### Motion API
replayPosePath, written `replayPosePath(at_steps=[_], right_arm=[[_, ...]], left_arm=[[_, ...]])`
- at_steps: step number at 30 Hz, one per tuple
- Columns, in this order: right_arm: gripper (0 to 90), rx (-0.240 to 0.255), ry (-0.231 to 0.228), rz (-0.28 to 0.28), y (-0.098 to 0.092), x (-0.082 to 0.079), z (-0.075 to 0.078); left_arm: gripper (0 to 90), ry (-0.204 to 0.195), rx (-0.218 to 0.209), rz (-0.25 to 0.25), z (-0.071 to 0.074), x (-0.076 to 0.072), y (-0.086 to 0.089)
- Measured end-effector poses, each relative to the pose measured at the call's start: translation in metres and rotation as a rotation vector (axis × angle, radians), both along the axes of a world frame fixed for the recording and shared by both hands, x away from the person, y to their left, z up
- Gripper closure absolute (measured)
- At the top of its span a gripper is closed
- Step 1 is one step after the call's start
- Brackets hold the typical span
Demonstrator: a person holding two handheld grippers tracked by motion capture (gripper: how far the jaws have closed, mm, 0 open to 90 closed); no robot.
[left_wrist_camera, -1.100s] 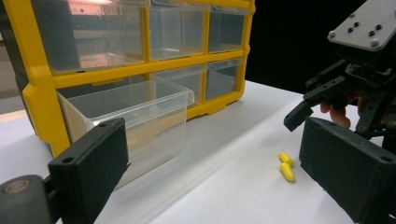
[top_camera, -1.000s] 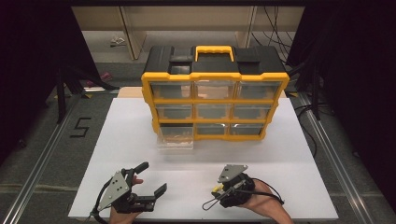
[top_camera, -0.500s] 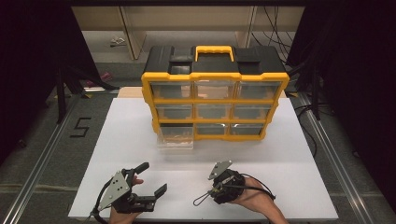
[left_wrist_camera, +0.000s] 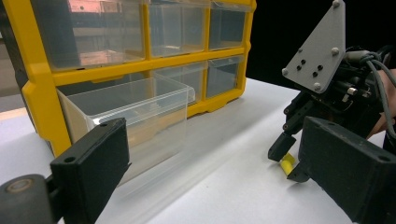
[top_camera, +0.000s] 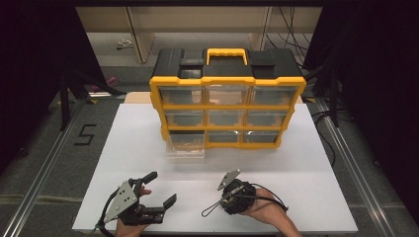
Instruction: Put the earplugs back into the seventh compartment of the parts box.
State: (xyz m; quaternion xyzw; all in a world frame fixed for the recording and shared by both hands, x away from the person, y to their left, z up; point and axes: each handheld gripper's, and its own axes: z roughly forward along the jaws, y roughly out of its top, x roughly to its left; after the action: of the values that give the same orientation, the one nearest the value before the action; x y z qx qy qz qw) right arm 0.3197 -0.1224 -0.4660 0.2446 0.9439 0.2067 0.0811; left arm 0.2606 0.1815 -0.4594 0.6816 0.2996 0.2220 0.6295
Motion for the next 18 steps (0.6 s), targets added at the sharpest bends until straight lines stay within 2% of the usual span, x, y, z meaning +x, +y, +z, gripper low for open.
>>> replayPosePath(at_steps=[7,12,14,16,17,18], right_arm=[[66.2,0.024,0.038,0.002,-0.003,0.003,-0.001],[68.2,0.034,0.036,0.007,-0.005,0.003,0.000],[68.4,0.063,0.037,0.005,-0.006,0.003,0.002],[68.4,0.089,0.007,0.001,-0.009,0.004,0.009],[68.4,0.089,0.007,0.001,-0.009,0.004,0.009],[68.2,0.114,-0.016,-0.013,-0.011,0.003,0.015]], left_arm=[[9.0,0.000,0.003,0.003,0.000,0.000,0.000],[9.1,-0.001,0.004,0.007,0.000,0.000,0.001],[9.1,-0.001,0.005,0.007,0.000,0.000,0.001],[9.2,-0.001,0.005,0.007,0.000,0.000,0.001],[9.2,-0.001,0.004,0.007,0.000,0.000,0.001],[9.2,-0.001,0.005,0.006,0.000,0.000,0.001]])
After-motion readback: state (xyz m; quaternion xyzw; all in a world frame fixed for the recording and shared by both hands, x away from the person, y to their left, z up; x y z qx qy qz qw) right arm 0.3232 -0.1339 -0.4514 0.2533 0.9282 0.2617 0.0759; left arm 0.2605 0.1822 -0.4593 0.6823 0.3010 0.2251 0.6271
